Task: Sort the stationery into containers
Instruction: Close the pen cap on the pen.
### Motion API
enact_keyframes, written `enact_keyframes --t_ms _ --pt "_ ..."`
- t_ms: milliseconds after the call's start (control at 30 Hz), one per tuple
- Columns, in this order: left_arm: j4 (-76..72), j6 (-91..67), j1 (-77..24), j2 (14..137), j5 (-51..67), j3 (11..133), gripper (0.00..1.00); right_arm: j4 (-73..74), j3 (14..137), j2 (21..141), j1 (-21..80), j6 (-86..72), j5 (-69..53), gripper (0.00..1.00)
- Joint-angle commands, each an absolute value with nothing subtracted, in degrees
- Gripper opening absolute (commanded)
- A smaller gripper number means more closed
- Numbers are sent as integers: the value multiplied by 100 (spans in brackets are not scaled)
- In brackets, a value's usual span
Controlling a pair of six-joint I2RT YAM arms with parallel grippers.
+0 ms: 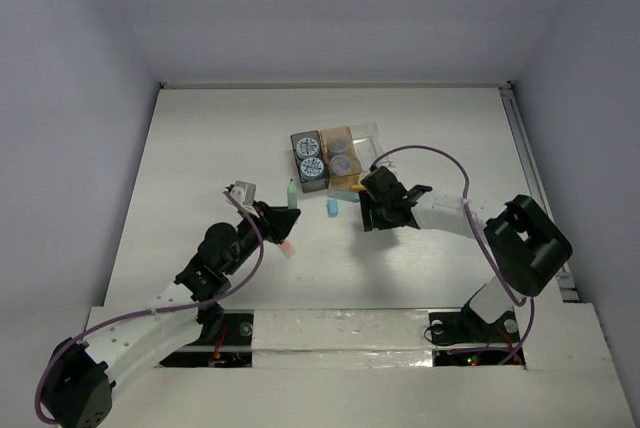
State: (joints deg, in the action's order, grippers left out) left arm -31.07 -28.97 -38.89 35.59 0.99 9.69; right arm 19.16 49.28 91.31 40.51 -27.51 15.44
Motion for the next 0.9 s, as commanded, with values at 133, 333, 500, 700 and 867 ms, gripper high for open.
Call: enact_keyframes --t_ms 133,333,500,700,867 --pt "-3480 -2812 -3911 3568 141 932 0 1381 5247 9396 4061 -2206 1171 67" --pt "-3516 -2830 -3911 3665 132 932 0 1178 5115 9282 4061 -1944 494 63" --pt "-3577 -2839 -3911 3735 141 932 0 1098 5018 9062 4228 -1468 35 58" --pt "-3568 -2856 -3911 3735 123 923 0 1573 5071 8738 4333 -1407 -430 56" --pt "-3586 -2865 -3911 3753 114 923 0 1819 4966 8175 4456 -1502 -545 82"
